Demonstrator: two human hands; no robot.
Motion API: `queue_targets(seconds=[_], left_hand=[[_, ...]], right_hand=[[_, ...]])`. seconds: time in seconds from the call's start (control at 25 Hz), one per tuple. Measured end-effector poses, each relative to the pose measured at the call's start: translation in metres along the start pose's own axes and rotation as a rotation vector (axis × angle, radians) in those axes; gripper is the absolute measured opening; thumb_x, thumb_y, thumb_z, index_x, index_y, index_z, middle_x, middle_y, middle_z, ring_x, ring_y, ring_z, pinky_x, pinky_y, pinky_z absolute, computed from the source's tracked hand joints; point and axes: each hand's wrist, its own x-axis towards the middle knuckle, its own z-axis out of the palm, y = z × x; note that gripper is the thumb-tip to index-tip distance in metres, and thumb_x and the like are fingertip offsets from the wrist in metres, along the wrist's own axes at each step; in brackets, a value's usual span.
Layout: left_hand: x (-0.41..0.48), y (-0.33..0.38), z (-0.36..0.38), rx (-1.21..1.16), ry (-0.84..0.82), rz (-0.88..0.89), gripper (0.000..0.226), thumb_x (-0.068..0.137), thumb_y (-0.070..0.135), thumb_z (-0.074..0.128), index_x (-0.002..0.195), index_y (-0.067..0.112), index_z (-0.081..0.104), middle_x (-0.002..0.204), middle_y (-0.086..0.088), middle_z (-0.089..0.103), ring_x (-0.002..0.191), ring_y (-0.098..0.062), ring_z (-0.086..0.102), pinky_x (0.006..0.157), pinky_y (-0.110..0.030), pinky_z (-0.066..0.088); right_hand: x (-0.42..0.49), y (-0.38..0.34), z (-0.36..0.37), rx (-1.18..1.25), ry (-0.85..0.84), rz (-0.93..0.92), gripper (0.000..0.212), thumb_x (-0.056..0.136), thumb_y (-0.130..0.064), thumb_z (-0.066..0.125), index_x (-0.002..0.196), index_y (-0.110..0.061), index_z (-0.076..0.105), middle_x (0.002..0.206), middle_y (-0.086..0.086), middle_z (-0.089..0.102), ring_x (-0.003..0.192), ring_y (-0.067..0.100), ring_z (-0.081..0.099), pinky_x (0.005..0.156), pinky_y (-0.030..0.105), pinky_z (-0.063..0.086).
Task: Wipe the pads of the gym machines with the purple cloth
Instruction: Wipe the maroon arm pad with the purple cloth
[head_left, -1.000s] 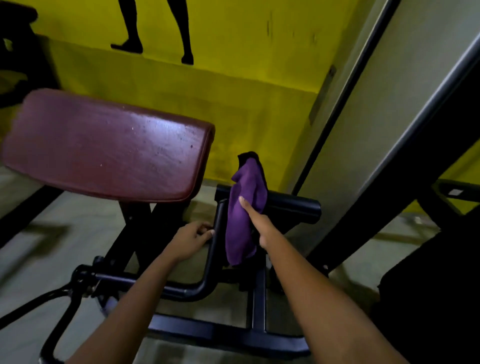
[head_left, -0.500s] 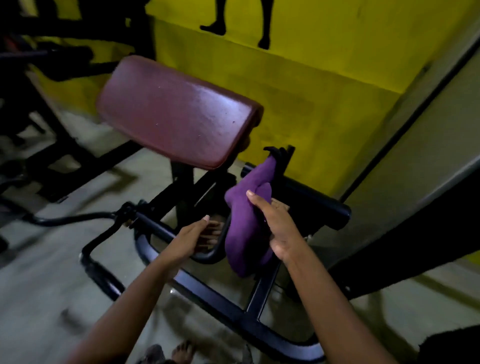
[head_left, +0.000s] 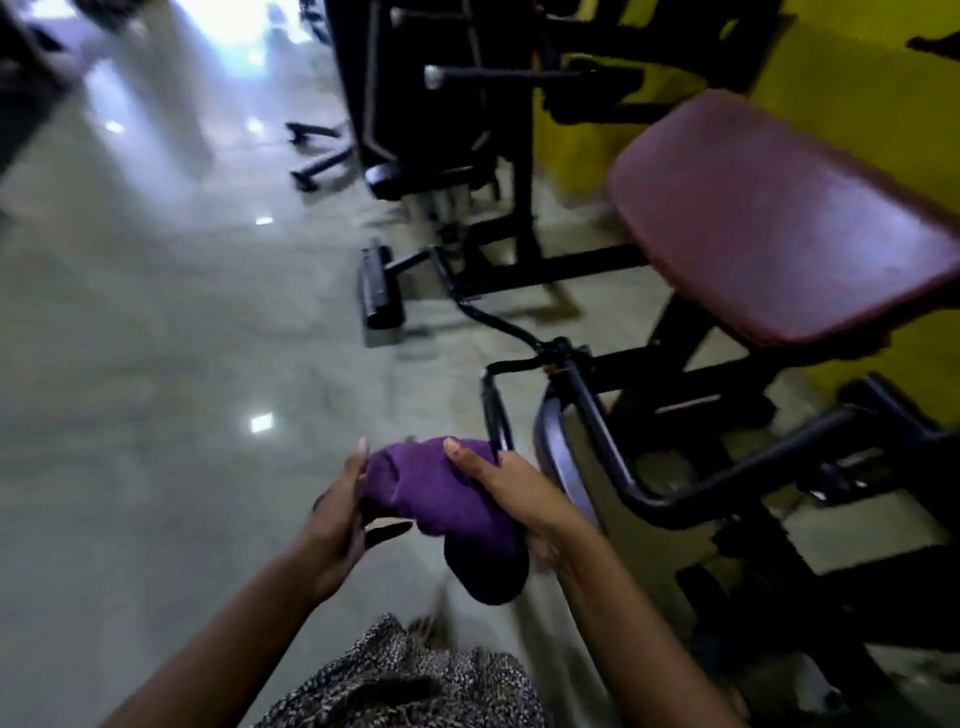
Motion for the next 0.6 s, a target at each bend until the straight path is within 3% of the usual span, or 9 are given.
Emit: queue_targets(seconds=[0.12, 0.24, 0.36, 0.44, 0.52, 0.6], left_hand=[[-0.015, 0.012, -0.064, -0.112, 0.047, 0.039, 0.027, 0.097, 0.028, 0.044, 0.110, 0.014, 0.064, 0.105, -0.005, 0.072, 0.087, -0.014, 0.068, 0.083, -0.033, 0.052], [-0.017, 0.029, -0.115, 0.036, 0.151, -0.005, 0.022, 0.085, 0.014, 0.063, 0.103, 0.001, 0.066, 0.092, -0.010, 0.074, 0.073, -0.011, 0.069, 0.067, -0.020, 0.057], [-0.003, 0.050, -0.178, 0.114, 0.287, 0.051, 0.028, 0.076, 0.014, 0.073, 0.099, -0.002, 0.068, 0.084, -0.009, 0.075, 0.071, -0.010, 0.070, 0.061, -0.015, 0.054], [0.013, 0.069, -0.217, 0.040, 0.396, 0.141, 0.025, 0.075, 0.013, 0.073, 0.098, 0.002, 0.069, 0.078, -0.003, 0.075, 0.078, -0.013, 0.070, 0.068, -0.018, 0.055], [0.032, 0.092, -0.239, 0.077, 0.484, 0.264, 0.026, 0.074, 0.017, 0.075, 0.097, 0.010, 0.067, 0.100, -0.003, 0.070, 0.098, -0.016, 0.063, 0.087, -0.025, 0.051], [0.051, 0.122, -0.260, 0.233, 0.519, 0.463, 0.024, 0.071, 0.022, 0.075, 0.092, 0.022, 0.063, 0.123, 0.003, 0.052, 0.115, -0.011, 0.049, 0.091, -0.020, 0.043]], right_hand=[[0.039, 0.007, 0.055, -0.023, -0.090, 0.053, 0.022, 0.091, -0.029, 0.058, 0.098, -0.010, 0.065, 0.089, 0.005, 0.070, 0.072, 0.009, 0.067, 0.066, 0.018, 0.053], [0.078, 0.005, 0.097, -0.046, -0.117, 0.065, 0.015, 0.089, -0.021, 0.061, 0.095, -0.010, 0.067, 0.084, 0.003, 0.072, 0.071, 0.010, 0.069, 0.060, 0.018, 0.052], [0.122, -0.005, 0.138, -0.136, -0.109, 0.050, 0.025, 0.083, -0.024, 0.067, 0.093, -0.001, 0.069, 0.084, 0.010, 0.072, 0.073, 0.016, 0.068, 0.061, 0.019, 0.052], [0.155, -0.014, 0.167, -0.203, -0.086, 0.012, 0.035, 0.079, -0.031, 0.069, 0.089, 0.002, 0.069, 0.080, 0.010, 0.071, 0.072, 0.018, 0.066, 0.064, 0.025, 0.051], [0.183, -0.025, 0.188, -0.256, -0.071, -0.024, 0.037, 0.080, -0.034, 0.067, 0.089, 0.002, 0.069, 0.081, 0.010, 0.070, 0.076, 0.019, 0.065, 0.071, 0.028, 0.051], [0.211, -0.045, 0.209, -0.266, -0.056, -0.078, 0.032, 0.086, -0.031, 0.062, 0.093, 0.000, 0.069, 0.086, 0.011, 0.069, 0.079, 0.016, 0.066, 0.071, 0.023, 0.052]])
